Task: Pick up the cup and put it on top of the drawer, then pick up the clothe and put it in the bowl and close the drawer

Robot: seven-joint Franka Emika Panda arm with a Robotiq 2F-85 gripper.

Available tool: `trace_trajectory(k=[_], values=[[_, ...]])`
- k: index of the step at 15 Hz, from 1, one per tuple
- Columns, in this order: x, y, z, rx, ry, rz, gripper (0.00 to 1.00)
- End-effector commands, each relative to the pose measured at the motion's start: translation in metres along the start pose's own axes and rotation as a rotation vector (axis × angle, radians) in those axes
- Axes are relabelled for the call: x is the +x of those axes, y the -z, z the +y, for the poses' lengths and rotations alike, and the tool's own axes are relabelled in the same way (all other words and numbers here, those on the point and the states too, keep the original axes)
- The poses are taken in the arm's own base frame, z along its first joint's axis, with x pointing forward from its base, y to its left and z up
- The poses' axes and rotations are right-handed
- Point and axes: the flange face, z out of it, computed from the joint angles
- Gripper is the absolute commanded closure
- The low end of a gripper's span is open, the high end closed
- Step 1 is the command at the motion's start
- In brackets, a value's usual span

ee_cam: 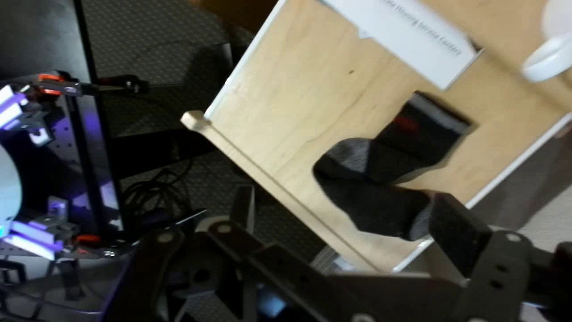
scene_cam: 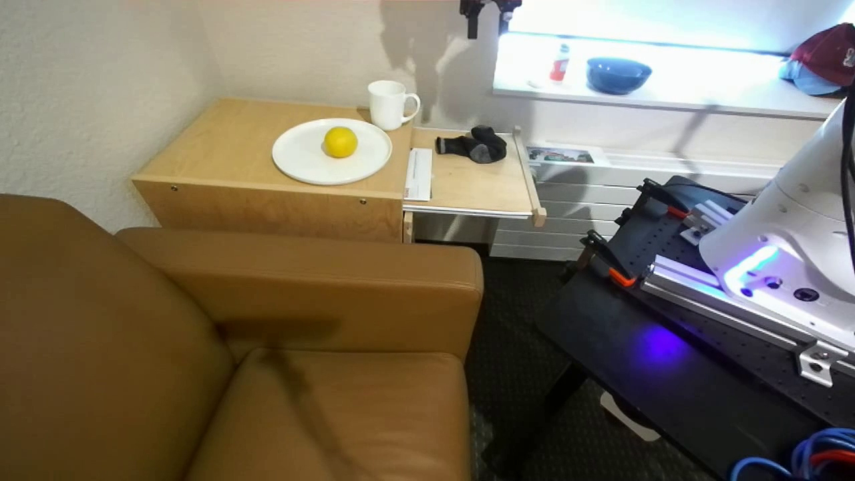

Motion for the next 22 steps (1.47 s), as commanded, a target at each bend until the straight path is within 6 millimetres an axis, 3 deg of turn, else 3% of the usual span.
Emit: trace_trajectory(k=[1, 2, 4, 5, 14, 16, 17, 22], values=[[0.049, -0.07, 0.027, -0.116, -0.127, -0.049, 0.0], [0.033, -0.038, 0.014, -0.082, -0.069, -0.014, 0.0], [0.051, -0.069, 0.021, -0.128, -0.109, -0.025, 0.0], [0.053, -0.074, 0.023, -0.136, -0.114, -0.026, 0.0], [0.028, -0.167, -0.048, -0.022, -0.558, 0.079, 0.0], [0.028, -0.178, -0.051, -0.005, -0.647, 0.107, 0.0], [0.026, -0.177, -0.043, -0.035, -0.582, 0.081, 0.0], [0.029, -0.189, -0.053, -0.008, -0.677, 0.106, 0.0]])
